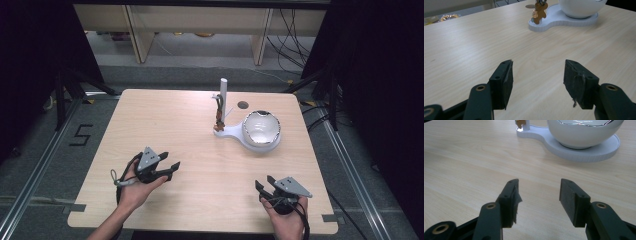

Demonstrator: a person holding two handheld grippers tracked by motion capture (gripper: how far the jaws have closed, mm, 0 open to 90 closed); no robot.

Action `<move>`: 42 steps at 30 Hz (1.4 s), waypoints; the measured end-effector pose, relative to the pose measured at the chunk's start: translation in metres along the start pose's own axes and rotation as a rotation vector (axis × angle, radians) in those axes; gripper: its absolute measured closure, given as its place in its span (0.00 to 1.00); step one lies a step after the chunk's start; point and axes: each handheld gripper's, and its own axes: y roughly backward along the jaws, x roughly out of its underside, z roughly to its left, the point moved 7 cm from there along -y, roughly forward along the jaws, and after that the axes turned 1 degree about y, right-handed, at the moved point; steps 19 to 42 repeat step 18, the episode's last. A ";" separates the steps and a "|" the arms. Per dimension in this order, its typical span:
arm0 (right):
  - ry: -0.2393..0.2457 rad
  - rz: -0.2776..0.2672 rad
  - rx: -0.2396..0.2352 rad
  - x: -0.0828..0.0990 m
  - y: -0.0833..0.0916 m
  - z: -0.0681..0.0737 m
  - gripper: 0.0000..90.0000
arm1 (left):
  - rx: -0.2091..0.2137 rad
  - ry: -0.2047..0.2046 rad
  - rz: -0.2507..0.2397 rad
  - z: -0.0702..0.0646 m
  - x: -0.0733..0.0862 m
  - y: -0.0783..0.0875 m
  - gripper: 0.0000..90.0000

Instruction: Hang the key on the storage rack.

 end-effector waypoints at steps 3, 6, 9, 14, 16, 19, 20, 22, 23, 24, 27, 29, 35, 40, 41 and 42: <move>0.011 0.005 0.004 0.001 0.000 0.000 0.56 | -0.006 0.012 -0.005 -0.002 0.017 0.006 0.45; 0.004 0.008 -0.005 0.001 -0.001 0.001 0.56 | -0.005 0.021 -0.020 -0.004 0.026 0.009 0.45; 0.005 0.005 0.001 0.001 -0.001 0.001 0.56 | -0.011 0.022 -0.037 -0.004 0.033 0.012 0.44; 0.005 0.008 0.001 0.003 -0.001 0.001 0.56 | -0.033 0.022 -0.074 -0.002 0.034 0.019 0.44; 0.005 0.007 0.000 0.003 -0.001 0.001 0.56 | -0.033 0.027 -0.075 -0.002 0.034 0.019 0.44; 0.004 0.007 0.000 0.003 -0.001 0.000 0.56 | -0.034 0.031 -0.077 -0.002 0.034 0.019 0.43; 0.004 0.007 0.000 0.003 -0.001 0.000 0.56 | -0.034 0.031 -0.077 -0.002 0.034 0.019 0.43; 0.004 0.007 0.000 0.003 -0.001 0.000 0.56 | -0.034 0.031 -0.077 -0.002 0.034 0.019 0.43; 0.004 0.007 0.000 0.003 -0.001 0.000 0.56 | -0.034 0.031 -0.077 -0.002 0.034 0.019 0.43; 0.004 0.007 0.000 0.003 -0.001 0.000 0.56 | -0.034 0.031 -0.077 -0.002 0.034 0.019 0.43; 0.004 0.007 0.000 0.003 -0.001 0.000 0.56 | -0.034 0.031 -0.077 -0.002 0.034 0.019 0.43; 0.004 0.007 0.000 0.003 -0.001 0.000 0.56 | -0.034 0.031 -0.077 -0.002 0.034 0.019 0.43; 0.004 0.007 0.000 0.003 -0.001 0.000 0.56 | -0.034 0.031 -0.077 -0.002 0.034 0.019 0.43; 0.004 0.007 0.000 0.003 -0.001 0.000 0.56 | -0.034 0.031 -0.077 -0.002 0.034 0.019 0.43; 0.004 0.007 0.000 0.003 -0.001 0.000 0.56 | -0.034 0.031 -0.077 -0.002 0.034 0.019 0.43; 0.004 0.007 0.000 0.003 -0.001 0.000 0.56 | -0.034 0.031 -0.077 -0.002 0.034 0.019 0.43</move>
